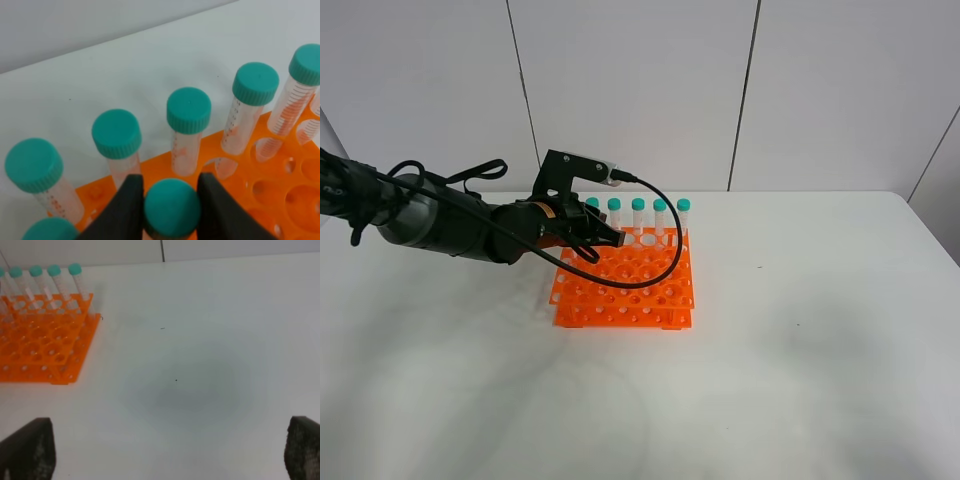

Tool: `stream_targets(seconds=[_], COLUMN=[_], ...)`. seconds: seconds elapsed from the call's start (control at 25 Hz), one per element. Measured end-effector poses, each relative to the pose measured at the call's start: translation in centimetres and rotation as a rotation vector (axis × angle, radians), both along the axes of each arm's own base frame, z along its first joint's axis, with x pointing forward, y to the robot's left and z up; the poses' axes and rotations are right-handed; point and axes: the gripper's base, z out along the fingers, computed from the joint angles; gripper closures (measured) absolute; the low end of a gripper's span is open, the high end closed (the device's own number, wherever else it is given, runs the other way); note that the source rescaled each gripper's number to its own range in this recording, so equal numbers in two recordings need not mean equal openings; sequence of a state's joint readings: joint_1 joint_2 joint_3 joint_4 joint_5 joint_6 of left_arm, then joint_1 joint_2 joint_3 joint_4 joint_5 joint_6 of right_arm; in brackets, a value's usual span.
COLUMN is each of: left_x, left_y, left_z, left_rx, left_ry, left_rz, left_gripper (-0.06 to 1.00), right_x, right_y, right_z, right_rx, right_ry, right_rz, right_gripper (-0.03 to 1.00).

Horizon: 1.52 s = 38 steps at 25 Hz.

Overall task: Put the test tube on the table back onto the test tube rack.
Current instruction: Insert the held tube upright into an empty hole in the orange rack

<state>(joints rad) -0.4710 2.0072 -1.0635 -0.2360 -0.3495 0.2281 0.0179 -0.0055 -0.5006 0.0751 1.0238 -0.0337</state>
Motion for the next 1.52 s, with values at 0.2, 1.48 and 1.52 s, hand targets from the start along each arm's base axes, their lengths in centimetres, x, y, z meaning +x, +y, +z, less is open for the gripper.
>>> stream_targets(seconds=[0.2,1.48,1.52], left_x=[-0.2,0.7,1.0], left_y=[0.0,3.9,4.6], left_z=[-0.3,8.8,9.0], left_rx=[0.008,-0.030,-0.022], left_ry=[0.028,0.036,0.065], left_rz=[-0.003,0.046,0.056], left_gripper=[0.56,0.36,0.36], right_x=[0.0,0.0,0.0], right_y=[0.0,0.0,0.0], right_z=[0.0,0.0,0.0], right_rx=[0.000,0.002,0.002], right_ry=[0.000,0.000,0.000], right_rz=[0.000,0.001,0.001], right_gripper=[-0.03,-0.03,-0.03])
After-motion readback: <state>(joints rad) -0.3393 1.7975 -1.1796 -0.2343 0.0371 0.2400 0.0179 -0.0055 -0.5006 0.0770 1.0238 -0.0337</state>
